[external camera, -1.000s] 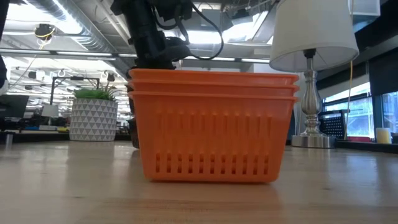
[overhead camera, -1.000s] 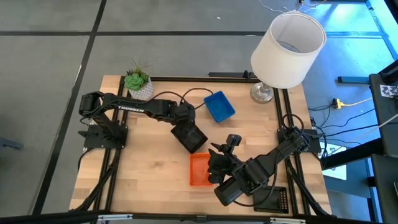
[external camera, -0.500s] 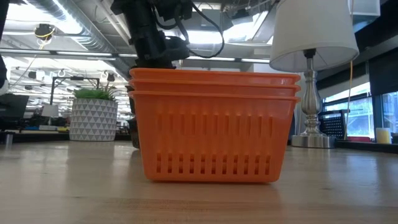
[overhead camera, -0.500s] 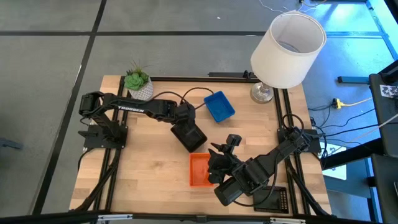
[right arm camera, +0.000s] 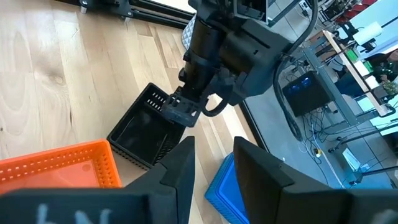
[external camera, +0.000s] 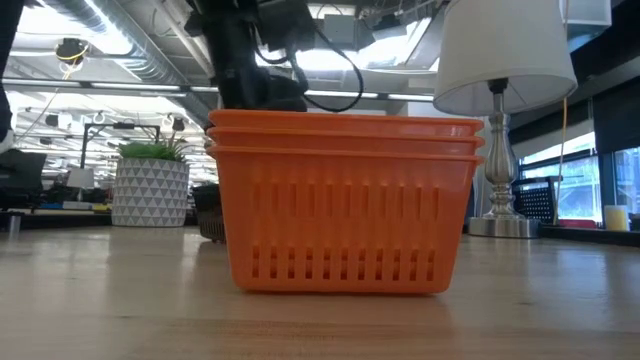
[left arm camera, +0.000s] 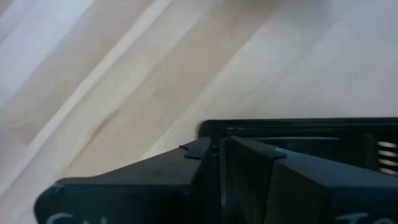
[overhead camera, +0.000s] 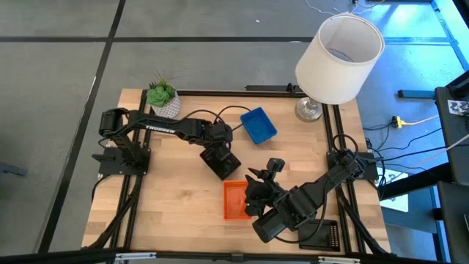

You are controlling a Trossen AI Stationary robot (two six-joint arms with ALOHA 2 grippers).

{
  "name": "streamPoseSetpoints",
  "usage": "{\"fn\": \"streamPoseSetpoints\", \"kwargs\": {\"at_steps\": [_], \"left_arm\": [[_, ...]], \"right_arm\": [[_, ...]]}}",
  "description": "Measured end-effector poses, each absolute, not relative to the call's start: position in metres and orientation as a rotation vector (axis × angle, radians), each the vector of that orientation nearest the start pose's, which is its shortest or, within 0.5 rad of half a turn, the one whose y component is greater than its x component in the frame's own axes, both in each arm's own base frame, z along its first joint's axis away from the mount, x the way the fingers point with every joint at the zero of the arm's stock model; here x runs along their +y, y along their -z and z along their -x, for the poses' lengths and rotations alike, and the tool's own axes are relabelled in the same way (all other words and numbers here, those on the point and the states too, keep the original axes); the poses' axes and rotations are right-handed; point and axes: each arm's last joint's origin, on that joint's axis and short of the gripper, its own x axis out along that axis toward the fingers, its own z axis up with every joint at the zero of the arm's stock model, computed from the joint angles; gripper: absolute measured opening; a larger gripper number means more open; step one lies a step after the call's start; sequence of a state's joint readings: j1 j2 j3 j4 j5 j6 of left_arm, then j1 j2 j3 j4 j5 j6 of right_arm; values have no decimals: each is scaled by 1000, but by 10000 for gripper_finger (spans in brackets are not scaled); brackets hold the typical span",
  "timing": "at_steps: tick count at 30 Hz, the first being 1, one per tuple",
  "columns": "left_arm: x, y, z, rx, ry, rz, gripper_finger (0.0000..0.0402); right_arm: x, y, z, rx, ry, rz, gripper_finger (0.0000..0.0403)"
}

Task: Stack baskets by color
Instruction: Stack the left black bin on the top black bin

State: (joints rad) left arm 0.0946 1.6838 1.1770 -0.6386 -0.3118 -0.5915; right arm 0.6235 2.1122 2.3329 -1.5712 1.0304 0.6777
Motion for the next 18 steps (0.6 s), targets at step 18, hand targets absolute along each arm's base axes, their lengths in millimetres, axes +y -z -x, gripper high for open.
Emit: {"fn": "streamPoseSetpoints", "kwargs": {"at_steps": [18], "left_arm": [[-48,-316,-262,712,-381,206,50]], "right_arm": [[189,-396,-322,754,537,283,112]]}}
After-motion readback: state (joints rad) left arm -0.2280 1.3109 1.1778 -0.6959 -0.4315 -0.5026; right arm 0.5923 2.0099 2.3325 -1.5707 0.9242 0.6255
